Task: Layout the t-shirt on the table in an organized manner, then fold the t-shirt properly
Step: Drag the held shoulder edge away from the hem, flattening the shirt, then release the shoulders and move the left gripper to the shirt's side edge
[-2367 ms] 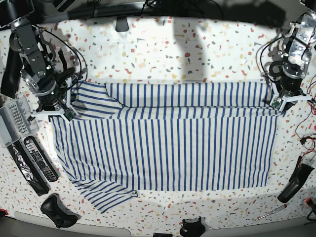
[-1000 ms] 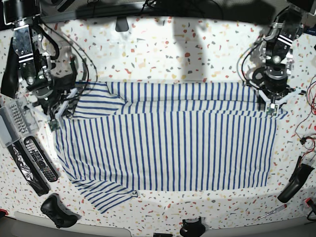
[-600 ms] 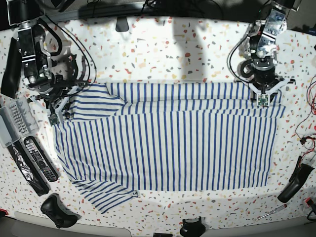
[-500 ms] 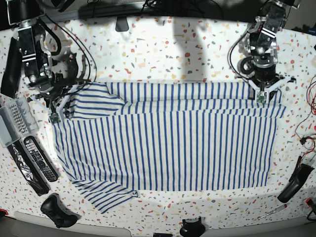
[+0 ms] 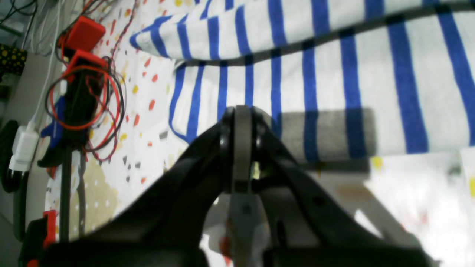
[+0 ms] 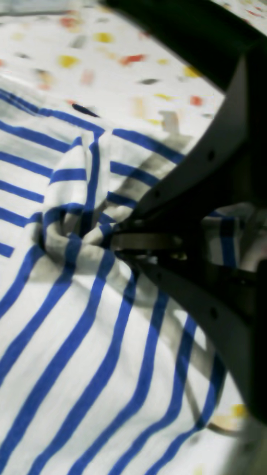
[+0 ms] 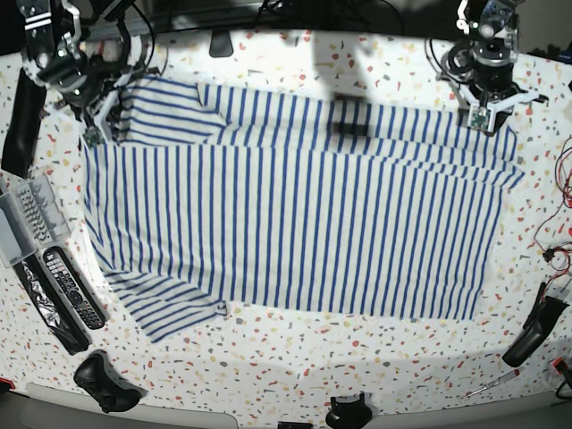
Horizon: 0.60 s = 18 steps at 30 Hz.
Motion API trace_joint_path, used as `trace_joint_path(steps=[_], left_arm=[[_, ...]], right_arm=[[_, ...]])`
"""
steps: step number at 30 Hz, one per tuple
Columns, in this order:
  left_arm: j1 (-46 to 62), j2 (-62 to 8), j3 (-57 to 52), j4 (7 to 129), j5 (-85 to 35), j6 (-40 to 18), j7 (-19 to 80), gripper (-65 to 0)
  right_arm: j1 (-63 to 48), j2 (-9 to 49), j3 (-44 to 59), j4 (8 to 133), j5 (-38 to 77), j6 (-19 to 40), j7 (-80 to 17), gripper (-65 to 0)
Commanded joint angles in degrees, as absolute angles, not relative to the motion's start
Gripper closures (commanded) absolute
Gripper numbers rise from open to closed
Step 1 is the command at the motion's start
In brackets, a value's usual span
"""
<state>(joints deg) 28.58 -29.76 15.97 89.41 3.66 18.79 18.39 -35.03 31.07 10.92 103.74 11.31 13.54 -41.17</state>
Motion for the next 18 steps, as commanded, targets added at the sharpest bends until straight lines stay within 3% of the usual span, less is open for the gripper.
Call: trace_joint_path(steps=[1,18], left_arm=[[31.6,-29.9,16.4,88.8,-0.7,14.7,24.9,0.0],[46.8,-30.7,16.4,98.0,3.5,14.3,26.9,0.0]], right_arm=[[-36.3,31.9,12.2,104.8,10.9,13.3,-41.5,0.0],[-45.0,31.9,16.0,107.4,7.5,13.2,-43.8,0.0]])
